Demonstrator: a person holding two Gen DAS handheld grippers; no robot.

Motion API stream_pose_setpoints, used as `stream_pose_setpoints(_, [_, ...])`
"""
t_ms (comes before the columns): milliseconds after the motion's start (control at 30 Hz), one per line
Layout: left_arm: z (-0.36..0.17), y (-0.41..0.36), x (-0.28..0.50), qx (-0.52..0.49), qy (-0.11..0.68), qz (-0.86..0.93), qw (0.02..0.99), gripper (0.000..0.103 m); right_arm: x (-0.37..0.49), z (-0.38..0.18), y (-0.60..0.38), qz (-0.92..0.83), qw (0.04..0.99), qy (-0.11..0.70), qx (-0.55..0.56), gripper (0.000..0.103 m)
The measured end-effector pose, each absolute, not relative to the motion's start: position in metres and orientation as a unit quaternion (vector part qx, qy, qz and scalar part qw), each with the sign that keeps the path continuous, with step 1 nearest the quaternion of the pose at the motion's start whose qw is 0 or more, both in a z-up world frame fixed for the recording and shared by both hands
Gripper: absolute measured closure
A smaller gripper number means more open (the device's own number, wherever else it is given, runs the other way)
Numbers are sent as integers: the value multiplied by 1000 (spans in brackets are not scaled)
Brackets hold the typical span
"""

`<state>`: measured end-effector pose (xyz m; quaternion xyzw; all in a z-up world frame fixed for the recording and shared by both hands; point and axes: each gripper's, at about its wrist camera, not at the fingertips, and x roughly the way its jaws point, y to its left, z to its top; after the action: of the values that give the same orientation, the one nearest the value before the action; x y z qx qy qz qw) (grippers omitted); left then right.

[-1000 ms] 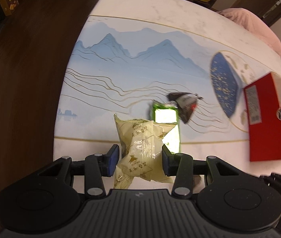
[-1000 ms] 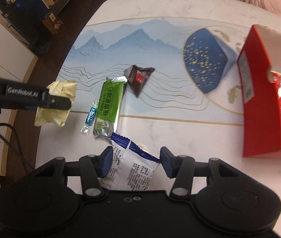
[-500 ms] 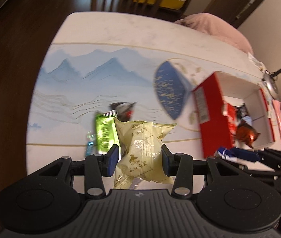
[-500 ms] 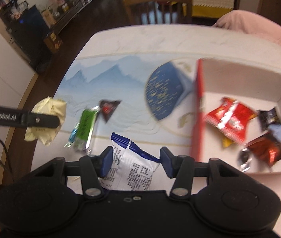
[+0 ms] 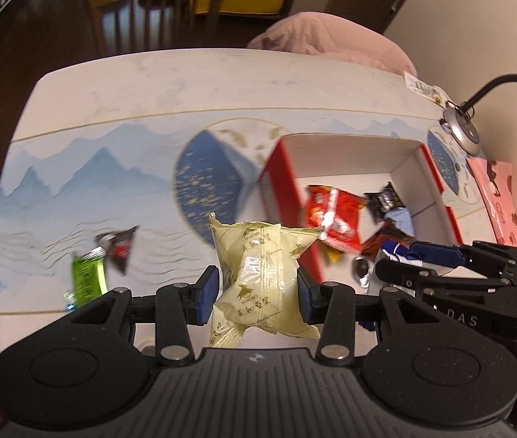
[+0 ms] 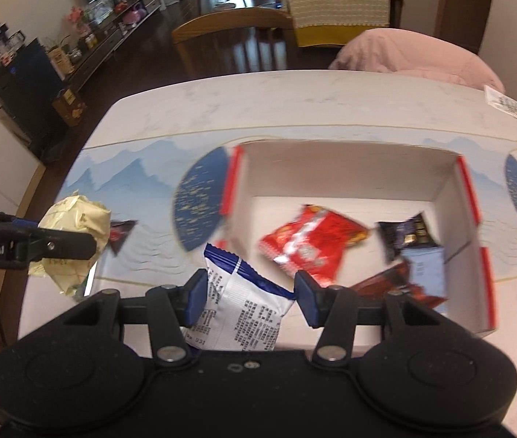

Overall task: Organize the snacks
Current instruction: 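Carry the white-and-blue packet and pale yellow packet over the red box, then open both grippers to drop the two packets into the box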

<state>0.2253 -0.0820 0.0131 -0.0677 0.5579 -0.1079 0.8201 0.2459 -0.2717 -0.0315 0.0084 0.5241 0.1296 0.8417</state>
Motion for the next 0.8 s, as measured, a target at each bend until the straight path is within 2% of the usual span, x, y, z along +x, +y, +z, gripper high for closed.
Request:
stream_pose_setpoints(333, [0, -165, 257, -36, 570, -128, 811, 60, 276, -39, -358, 79, 849, 523, 13, 52])
stream_pose_setpoints(800, [-66, -242, 289, 11, 629, -125, 767, 60, 308, -88, -406, 70, 826, 559, -26, 52])
